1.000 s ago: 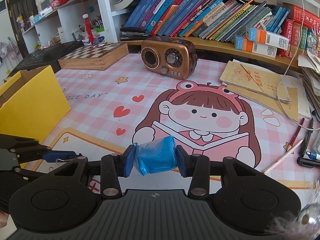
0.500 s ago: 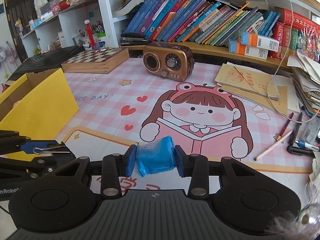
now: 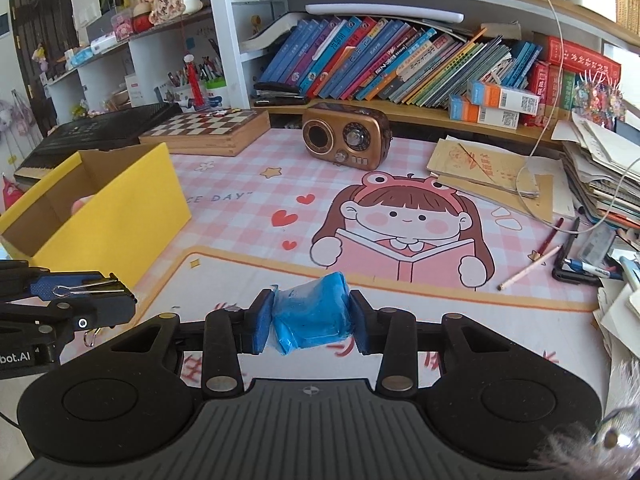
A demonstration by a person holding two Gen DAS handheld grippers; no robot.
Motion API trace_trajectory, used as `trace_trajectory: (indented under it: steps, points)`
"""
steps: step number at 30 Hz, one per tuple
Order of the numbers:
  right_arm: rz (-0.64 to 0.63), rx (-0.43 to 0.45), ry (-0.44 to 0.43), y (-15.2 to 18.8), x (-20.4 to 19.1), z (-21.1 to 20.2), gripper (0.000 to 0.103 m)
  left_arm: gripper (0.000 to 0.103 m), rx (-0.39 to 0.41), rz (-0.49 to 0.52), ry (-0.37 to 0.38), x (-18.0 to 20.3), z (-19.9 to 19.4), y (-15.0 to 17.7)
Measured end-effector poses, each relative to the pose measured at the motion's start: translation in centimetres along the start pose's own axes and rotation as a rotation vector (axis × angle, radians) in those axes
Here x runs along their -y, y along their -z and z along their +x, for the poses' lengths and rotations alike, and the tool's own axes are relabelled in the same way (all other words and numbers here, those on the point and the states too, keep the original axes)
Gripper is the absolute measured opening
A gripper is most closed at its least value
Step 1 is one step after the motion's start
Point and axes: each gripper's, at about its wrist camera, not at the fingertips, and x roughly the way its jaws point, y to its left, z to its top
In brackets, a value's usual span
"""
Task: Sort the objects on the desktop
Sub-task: 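Carry the binder clip and blue wrapped item with both tools toward the yellow box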
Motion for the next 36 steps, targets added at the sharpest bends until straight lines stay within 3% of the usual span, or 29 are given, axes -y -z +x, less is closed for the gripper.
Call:
trace_trajectory:
  steps: [21, 36]
  points:
    - [0.025, -0.019, 0.018, 5.6, -11.4, -6.7, 0.037, 0.039, 0.009, -0.019, 0.003, -6.3, -9.5, 6.4]
    - [0.014, -0.04, -0.039, 8.3, -19.3, -7.4, 0.037, 0.039, 0.006, -0.037, -0.036, -11.4, -14.1, 9.8]
